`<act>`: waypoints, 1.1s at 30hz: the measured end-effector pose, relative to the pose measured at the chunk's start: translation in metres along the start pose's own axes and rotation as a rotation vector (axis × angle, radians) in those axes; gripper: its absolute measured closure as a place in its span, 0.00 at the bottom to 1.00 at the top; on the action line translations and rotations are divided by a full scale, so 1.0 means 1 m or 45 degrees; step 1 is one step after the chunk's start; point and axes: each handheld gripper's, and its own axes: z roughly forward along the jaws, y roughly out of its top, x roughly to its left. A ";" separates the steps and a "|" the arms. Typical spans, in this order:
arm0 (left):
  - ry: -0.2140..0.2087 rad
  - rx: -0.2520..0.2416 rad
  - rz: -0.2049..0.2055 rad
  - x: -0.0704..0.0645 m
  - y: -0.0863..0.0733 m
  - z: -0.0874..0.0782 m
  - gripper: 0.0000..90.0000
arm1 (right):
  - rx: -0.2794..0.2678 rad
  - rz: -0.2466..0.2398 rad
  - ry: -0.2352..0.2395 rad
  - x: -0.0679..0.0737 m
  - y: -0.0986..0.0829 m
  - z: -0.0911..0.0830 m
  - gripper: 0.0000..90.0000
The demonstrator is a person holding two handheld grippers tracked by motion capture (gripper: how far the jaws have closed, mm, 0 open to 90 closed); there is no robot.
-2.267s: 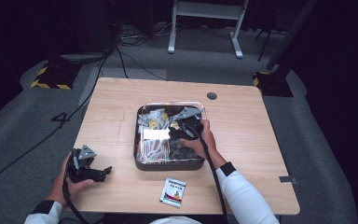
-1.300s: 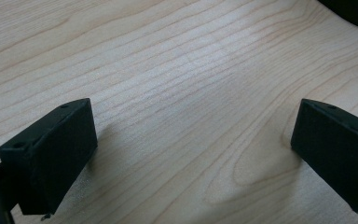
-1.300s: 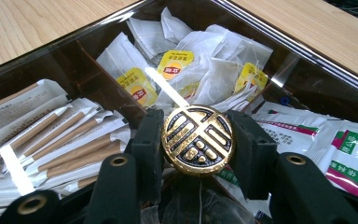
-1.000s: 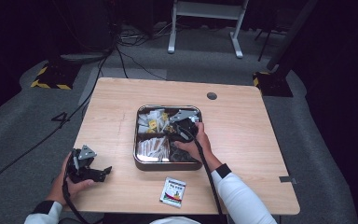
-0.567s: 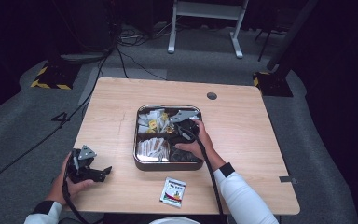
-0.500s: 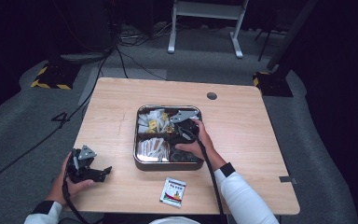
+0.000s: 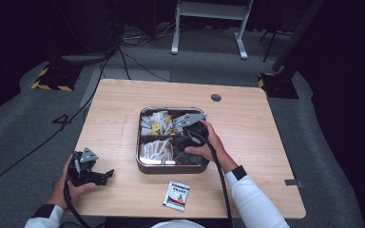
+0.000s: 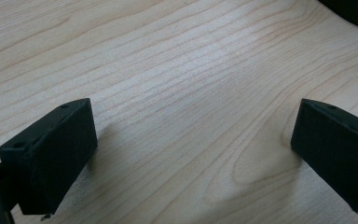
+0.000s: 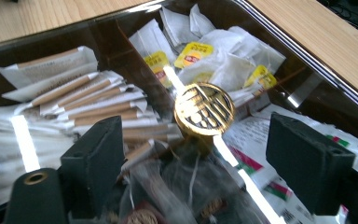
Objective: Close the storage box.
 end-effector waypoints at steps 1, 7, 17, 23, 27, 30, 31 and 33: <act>0.000 0.000 0.000 0.000 0.000 0.000 0.01 | 0.001 -0.005 -0.005 -0.001 -0.001 -0.002 0.23; 0.000 0.000 0.000 0.000 0.000 0.000 0.01 | -0.009 -0.008 -0.024 -0.008 -0.007 -0.018 0.24; 0.000 -0.001 -0.001 0.000 0.000 0.000 0.00 | -0.041 0.015 -0.073 -0.023 -0.024 -0.048 0.26; 0.000 -0.001 -0.001 0.000 0.000 0.000 0.01 | -0.026 0.015 -0.102 -0.030 -0.035 -0.060 0.26; 0.000 0.000 0.000 0.000 0.000 0.000 0.01 | -0.019 0.021 -0.127 -0.033 -0.043 -0.067 0.26; 0.000 0.000 0.000 0.000 0.000 0.000 0.00 | -0.014 0.024 -0.140 -0.035 -0.048 -0.072 0.26; 0.000 -0.001 -0.001 0.000 0.000 0.000 0.00 | -0.012 0.024 -0.143 -0.035 -0.050 -0.074 0.26; 0.000 -0.001 0.000 0.000 0.000 0.000 0.00 | -0.004 0.025 -0.148 -0.037 -0.054 -0.077 0.26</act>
